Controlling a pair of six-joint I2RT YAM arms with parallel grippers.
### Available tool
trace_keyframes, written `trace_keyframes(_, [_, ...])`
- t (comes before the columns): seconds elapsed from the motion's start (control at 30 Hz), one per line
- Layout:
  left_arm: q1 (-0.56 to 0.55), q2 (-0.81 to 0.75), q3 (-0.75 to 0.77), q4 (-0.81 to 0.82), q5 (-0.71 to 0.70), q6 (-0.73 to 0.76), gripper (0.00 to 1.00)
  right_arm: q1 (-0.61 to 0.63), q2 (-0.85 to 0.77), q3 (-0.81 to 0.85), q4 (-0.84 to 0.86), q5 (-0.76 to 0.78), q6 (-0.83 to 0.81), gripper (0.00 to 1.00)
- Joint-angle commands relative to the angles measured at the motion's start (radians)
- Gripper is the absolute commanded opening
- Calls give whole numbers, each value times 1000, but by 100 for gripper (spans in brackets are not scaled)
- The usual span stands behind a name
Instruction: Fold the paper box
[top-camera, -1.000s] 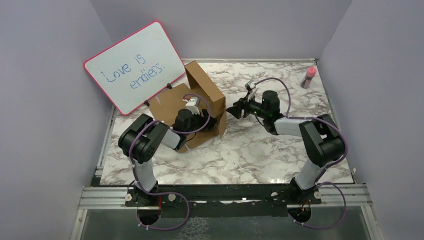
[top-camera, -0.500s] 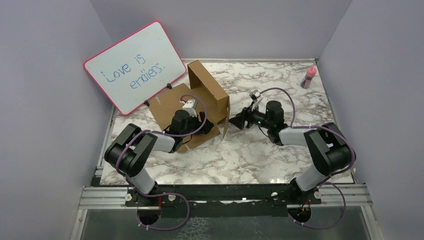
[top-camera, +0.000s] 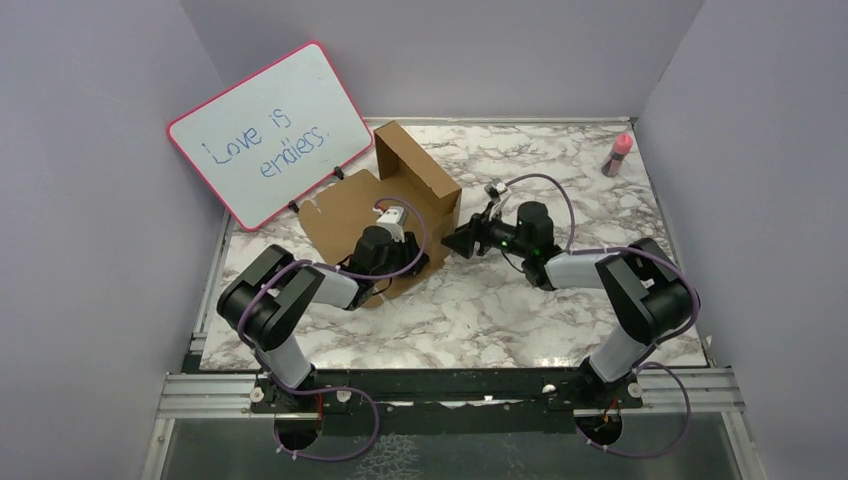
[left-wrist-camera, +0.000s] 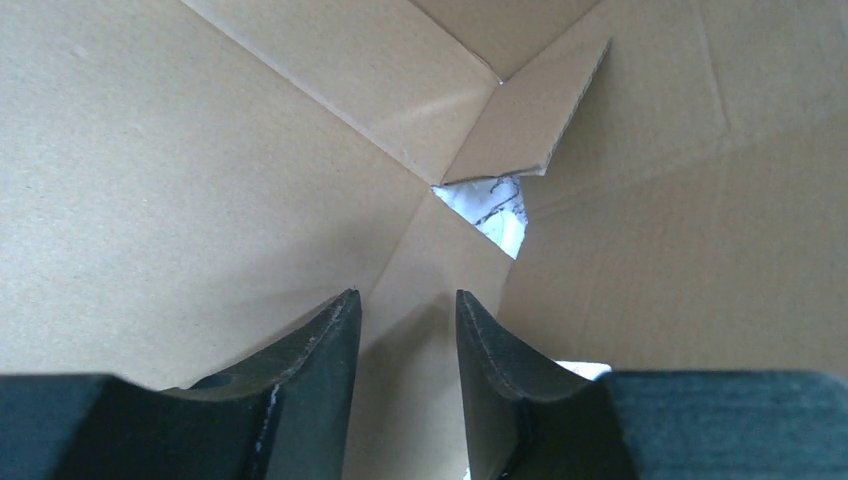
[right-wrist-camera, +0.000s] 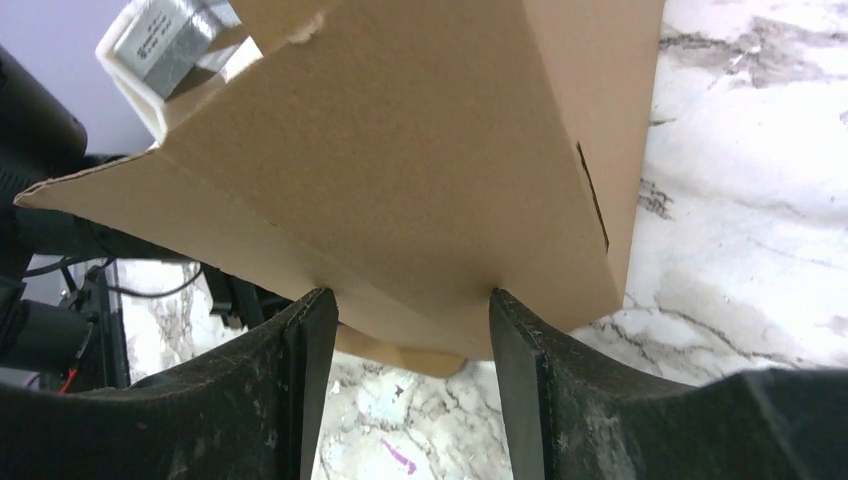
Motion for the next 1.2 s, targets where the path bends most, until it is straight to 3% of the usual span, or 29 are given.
trace_keyframes(0.0, [-36,33,-26,-53,-26,4,40,15,31,50,48,47,-1,62])
trace_keyframes(0.43, [-68,0,-68,-49,-51,-136,42,76,86,61,95,221,-16,62])
trace_keyframes(0.63, [-67,-146,-164,-51,-160,-187,46,83,119,60,118,242,-33,62])
trace_keyframes(0.9, [-62,-296,-215,-98,-195,-187,49,91,148,69,135,244,-30,63])
trace_keyframes(1.17, [-28,-204,-141,-128,-185,-99,50,113,177,84,173,338,-50,65])
